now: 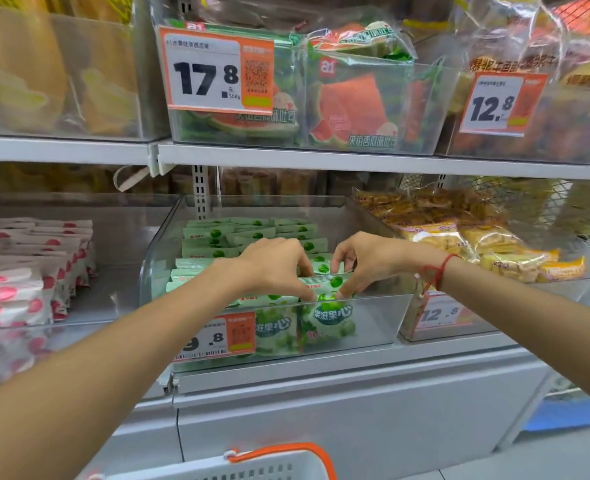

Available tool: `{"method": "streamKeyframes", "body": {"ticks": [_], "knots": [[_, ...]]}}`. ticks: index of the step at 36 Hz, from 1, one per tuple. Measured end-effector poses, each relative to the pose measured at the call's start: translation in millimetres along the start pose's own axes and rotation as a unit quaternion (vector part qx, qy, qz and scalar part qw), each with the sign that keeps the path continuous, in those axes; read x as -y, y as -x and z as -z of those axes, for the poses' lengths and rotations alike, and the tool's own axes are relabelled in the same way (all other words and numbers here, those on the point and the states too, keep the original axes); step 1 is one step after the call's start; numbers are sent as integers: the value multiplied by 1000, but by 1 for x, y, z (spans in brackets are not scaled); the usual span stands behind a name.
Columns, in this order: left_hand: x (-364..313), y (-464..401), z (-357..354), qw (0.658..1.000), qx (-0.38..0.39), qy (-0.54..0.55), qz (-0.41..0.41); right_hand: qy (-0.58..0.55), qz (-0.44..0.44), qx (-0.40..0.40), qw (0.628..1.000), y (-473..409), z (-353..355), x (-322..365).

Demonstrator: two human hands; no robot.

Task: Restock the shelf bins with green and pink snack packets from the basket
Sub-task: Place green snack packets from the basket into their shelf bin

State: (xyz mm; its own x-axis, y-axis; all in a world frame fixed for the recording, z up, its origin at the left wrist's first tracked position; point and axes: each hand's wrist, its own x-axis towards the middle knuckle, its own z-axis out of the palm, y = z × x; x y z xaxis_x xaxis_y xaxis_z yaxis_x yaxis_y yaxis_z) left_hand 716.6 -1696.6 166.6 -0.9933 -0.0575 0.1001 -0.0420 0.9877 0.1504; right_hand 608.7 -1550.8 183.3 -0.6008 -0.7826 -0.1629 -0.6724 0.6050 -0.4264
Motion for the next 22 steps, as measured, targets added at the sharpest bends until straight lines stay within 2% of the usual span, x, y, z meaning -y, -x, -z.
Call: {"method": "streamKeyframes", "body": {"ticks": [3,9,14,19,22], "knots": [[0,0,-4,1000,-17,-3,-10,-14,-3,15,1000,-2,-5,-6],[2,0,10,998,59,14,-21,-49,11,80,996,9,12,-3],[6,5,6,995,43,89,-4,-22,50,26,998,7,8,-8],[-2,2,-3,997,69,40,16,40,55,21,997,5,-9,-14],[-6,0,-7,997,63,24,37,27,47,4,999,2,-19,-16]]}}
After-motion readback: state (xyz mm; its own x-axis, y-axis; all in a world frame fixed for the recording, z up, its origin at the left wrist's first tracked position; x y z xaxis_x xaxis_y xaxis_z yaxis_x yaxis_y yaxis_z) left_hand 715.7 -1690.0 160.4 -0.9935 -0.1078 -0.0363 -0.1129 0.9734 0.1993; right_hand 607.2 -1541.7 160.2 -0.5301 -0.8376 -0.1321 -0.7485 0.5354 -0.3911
